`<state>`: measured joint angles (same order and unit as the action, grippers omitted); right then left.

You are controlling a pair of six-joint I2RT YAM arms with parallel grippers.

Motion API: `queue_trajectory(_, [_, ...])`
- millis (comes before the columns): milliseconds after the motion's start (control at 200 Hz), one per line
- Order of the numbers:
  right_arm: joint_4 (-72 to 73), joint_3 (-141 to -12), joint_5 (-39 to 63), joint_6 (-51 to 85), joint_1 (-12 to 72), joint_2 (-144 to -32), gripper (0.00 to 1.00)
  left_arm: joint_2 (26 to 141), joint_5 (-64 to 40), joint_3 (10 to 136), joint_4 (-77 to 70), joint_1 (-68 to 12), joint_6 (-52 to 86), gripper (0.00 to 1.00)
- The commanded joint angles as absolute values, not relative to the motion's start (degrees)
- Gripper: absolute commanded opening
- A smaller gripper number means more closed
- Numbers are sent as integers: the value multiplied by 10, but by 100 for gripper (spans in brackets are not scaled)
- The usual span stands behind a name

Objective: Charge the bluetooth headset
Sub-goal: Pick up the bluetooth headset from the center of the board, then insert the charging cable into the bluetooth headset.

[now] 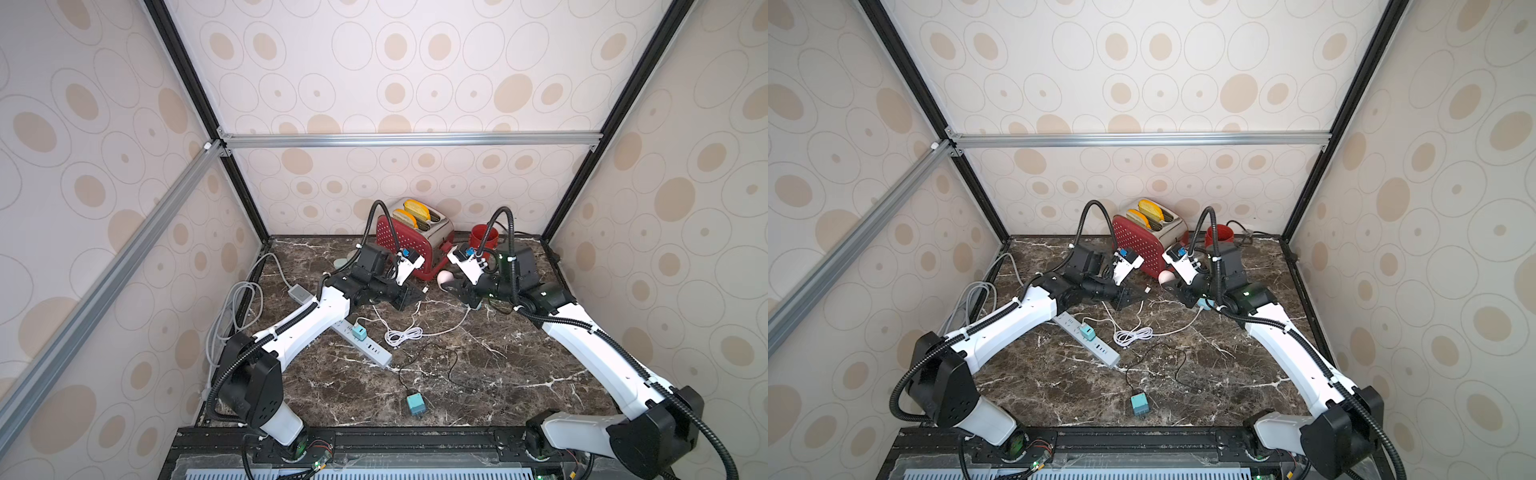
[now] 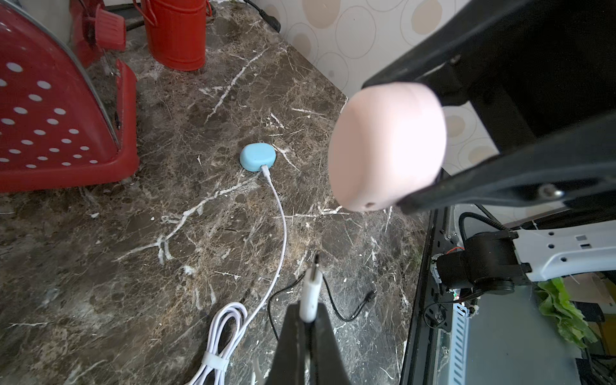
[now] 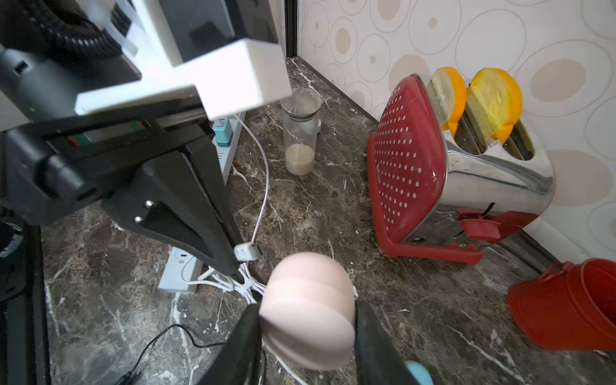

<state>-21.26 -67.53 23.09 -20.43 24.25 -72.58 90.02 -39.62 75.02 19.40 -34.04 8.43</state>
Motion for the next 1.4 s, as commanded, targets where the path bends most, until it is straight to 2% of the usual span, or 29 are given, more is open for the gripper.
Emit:
queue_trajectory(0, [-211, -699, 212, -258, 257, -731, 21, 897, -419, 776, 218, -344, 96, 0])
queue_trajectory(426, [-233, -730, 198, -280, 290, -765, 21, 891, -422, 777, 239, -346, 91, 0])
queue_trajectory(1392, [-270, -739, 215, -286, 299, -774, 20, 897, -409, 791, 263, -347, 77, 0])
